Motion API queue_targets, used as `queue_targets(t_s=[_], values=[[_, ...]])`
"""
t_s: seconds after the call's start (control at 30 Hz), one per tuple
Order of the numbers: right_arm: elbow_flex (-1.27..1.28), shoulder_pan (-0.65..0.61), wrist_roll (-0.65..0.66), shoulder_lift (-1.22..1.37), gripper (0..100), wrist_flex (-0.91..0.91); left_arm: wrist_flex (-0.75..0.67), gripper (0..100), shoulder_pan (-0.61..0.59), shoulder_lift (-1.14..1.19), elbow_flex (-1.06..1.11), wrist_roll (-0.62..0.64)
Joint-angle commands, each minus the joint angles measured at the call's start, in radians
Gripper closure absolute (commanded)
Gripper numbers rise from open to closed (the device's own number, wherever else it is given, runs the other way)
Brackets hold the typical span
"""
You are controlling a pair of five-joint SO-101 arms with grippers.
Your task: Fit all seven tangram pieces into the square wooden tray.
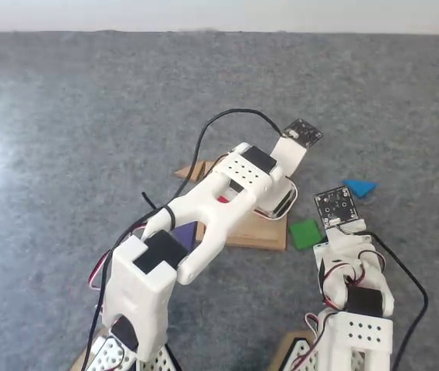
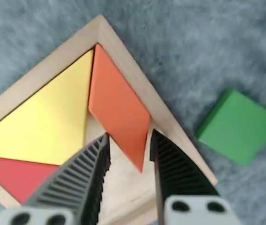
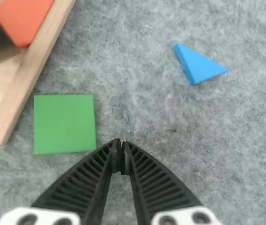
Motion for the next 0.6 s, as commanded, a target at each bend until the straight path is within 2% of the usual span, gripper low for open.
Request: queue_targets(t_s=[0.0,0.57], values=[[-0.006,-0.004,0.011,-0.016,99.0,-0.021,-0.046,87,-0.002,-0.006,-0.050,-0.011],[-0.006,-0.005,0.011,-0.016,99.0,-0.019,-0.043,86,-0.003,-0.017,-0.051,-0.012]])
